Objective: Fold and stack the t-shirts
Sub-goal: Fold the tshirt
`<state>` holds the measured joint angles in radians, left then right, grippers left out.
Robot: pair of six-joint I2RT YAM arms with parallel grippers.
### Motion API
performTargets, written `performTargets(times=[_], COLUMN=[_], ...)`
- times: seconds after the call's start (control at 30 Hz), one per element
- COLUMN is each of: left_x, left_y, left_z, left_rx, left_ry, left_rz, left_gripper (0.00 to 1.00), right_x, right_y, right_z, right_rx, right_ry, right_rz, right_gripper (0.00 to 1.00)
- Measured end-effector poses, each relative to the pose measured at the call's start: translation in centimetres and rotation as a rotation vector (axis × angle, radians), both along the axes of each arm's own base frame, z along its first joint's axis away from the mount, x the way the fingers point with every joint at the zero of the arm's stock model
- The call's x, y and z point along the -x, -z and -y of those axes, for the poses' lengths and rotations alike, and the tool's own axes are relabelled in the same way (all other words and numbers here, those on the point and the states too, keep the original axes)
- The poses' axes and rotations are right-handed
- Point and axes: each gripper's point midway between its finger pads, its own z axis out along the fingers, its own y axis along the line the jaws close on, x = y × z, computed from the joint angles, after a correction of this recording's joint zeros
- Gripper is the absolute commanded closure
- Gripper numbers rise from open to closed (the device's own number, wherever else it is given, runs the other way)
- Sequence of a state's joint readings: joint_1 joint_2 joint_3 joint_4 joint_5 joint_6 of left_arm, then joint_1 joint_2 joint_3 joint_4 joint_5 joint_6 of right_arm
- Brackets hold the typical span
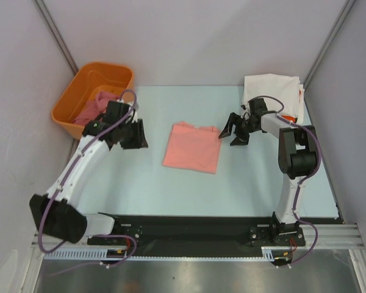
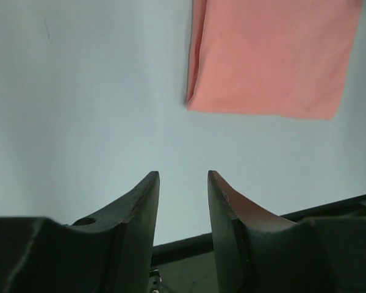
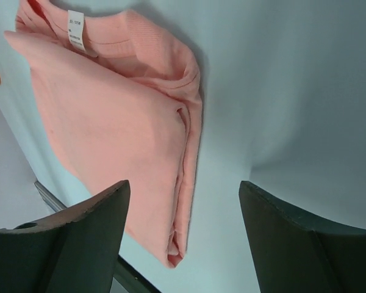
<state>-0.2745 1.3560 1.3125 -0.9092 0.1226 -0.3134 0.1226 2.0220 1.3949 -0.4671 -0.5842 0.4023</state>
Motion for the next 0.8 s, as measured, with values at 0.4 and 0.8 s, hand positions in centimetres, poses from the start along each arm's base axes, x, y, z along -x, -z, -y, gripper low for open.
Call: performTargets(times=[0.4,0.8], left_x=[7.7,7.4], left_y=[2.7,1.8], left_z=[-4.1,-4.8], left_rx=[-0.042,-0.037], left_ry=[-0.119,-0.161], left_rz=[0.080,0.166], left_gripper=[0.56,0.53], right_x=[-3.5,-4.2], right_y=[1.4,1.9], right_z=[-1.5,-5.1], right_rx=[-0.020,-0.049], right_ry=[-0.017,-0.063], right_rz=[0.108,0.221], right_gripper=[0.34,0.56])
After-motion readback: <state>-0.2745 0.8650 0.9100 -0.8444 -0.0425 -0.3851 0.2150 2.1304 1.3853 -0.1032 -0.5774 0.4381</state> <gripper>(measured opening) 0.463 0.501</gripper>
